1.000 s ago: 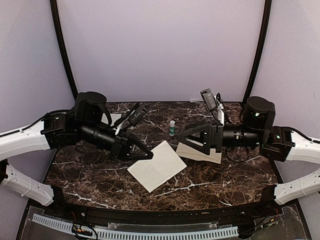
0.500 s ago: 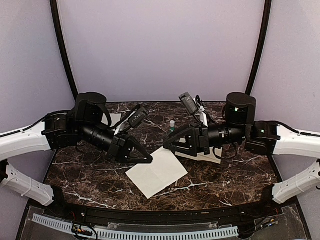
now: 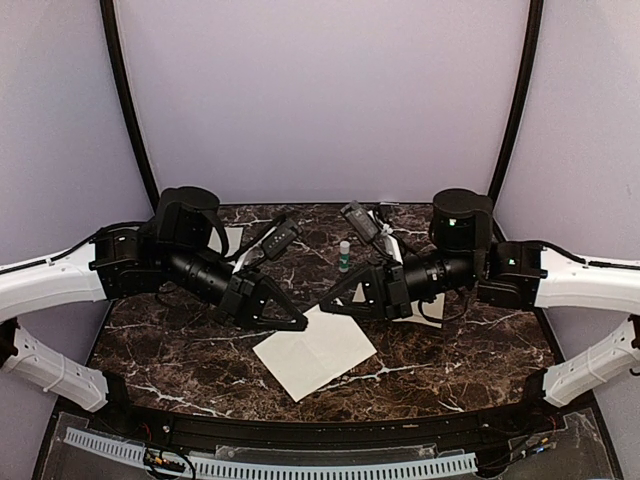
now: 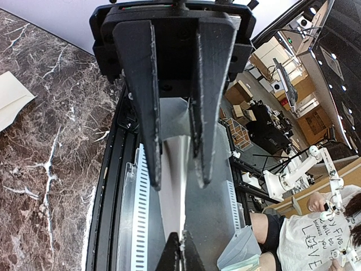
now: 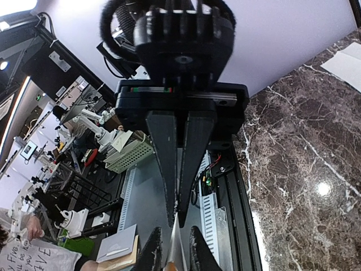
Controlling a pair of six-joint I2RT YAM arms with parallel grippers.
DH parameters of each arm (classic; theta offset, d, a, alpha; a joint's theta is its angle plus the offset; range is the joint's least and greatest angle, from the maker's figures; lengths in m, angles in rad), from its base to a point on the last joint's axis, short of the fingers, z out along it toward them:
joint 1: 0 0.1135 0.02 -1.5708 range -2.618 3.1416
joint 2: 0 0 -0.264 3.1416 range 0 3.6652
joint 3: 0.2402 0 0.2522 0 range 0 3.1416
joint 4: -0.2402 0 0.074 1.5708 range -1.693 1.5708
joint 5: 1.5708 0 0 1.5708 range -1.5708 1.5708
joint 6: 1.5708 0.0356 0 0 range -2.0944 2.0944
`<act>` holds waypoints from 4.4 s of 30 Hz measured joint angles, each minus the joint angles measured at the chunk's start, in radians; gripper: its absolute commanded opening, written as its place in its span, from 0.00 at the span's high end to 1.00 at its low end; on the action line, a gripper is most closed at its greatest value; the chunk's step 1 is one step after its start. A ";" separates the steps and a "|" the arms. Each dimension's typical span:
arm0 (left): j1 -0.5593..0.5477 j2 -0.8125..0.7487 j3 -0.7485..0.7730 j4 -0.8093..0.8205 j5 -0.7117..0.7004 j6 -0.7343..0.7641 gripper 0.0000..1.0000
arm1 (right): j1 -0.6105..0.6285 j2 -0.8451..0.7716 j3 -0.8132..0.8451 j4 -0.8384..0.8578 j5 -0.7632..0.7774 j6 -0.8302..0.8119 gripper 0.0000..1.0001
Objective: Place the letter into the envelope and seal it
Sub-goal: Fold the letter.
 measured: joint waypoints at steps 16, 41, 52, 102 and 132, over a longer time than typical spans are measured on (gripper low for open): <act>0.000 0.032 0.024 -0.005 -0.004 0.003 0.88 | 0.001 0.011 0.006 -0.019 -0.005 -0.018 1.00; 0.000 0.002 0.006 -0.065 -0.050 0.030 0.97 | -0.021 -0.081 0.048 -0.250 0.146 -0.094 1.00; 0.000 -0.013 -0.011 -0.080 -0.071 0.033 0.93 | -0.024 -0.151 0.048 -0.282 0.178 -0.094 1.00; 0.000 -0.061 -0.269 0.724 -0.324 -0.347 0.48 | -0.028 -0.300 -0.308 0.484 0.595 0.214 1.00; 0.000 -0.009 -0.148 0.370 -0.246 -0.200 1.00 | -0.136 -0.277 -0.116 -0.044 0.519 0.110 0.22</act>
